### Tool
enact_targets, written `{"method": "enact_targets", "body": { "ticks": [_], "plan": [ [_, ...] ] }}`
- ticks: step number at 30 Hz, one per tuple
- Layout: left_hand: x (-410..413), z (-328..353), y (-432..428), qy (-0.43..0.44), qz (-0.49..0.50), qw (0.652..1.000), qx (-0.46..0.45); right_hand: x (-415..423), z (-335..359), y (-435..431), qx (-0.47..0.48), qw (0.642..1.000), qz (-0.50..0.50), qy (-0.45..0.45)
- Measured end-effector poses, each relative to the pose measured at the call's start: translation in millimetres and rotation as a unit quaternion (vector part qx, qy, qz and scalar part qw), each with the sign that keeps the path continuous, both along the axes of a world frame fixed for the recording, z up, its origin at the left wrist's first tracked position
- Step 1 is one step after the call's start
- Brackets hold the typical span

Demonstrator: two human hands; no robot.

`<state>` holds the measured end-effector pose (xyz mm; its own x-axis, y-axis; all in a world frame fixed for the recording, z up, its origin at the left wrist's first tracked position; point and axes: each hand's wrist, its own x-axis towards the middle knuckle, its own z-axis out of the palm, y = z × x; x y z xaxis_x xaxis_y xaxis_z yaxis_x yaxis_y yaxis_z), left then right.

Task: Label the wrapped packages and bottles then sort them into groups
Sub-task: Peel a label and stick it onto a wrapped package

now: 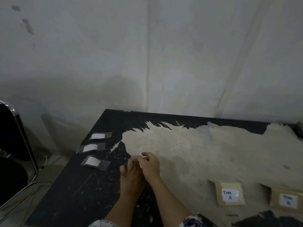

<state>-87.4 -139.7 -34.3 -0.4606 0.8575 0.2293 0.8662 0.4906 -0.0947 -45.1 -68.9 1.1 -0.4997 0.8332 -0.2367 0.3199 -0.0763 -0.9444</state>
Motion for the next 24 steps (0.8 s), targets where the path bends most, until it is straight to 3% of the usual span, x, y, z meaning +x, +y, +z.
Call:
{"method": "enact_targets", "body": {
  "ticks": [7, 11, 15, 17, 20, 22, 24],
  "plan": [
    [14, 5, 17, 0.065, -0.031, 0.994, -0.087, 10, -6, 17, -0.001, 0.993, -0.119, 0.009],
    [27, 16, 21, -0.01, -0.03, 0.994, -0.108, 22, -10, 31, -0.036, 0.978, -0.204, 0.028],
    [35, 26, 25, -0.095, -0.026, 0.995, -0.034, 43, -11, 47, -0.06, 0.967, -0.241, 0.054],
    [36, 24, 27, -0.169, 0.018, 0.982, 0.088, 54, -10, 55, -0.041, 0.973, -0.223, 0.043],
    [42, 34, 44, -0.34, 0.102, 0.899, 0.256, 68, -4, 60, -0.021, 0.985, -0.171, 0.018],
    [50, 41, 60, -0.513, 0.137, 0.8, 0.28, 74, -3, 62, -0.01, 0.99, -0.142, 0.014],
    [57, 42, 73, -0.617, 0.193, 0.712, 0.274, 76, -3, 62, -0.005, 0.992, -0.126, 0.017]
  ]
}}
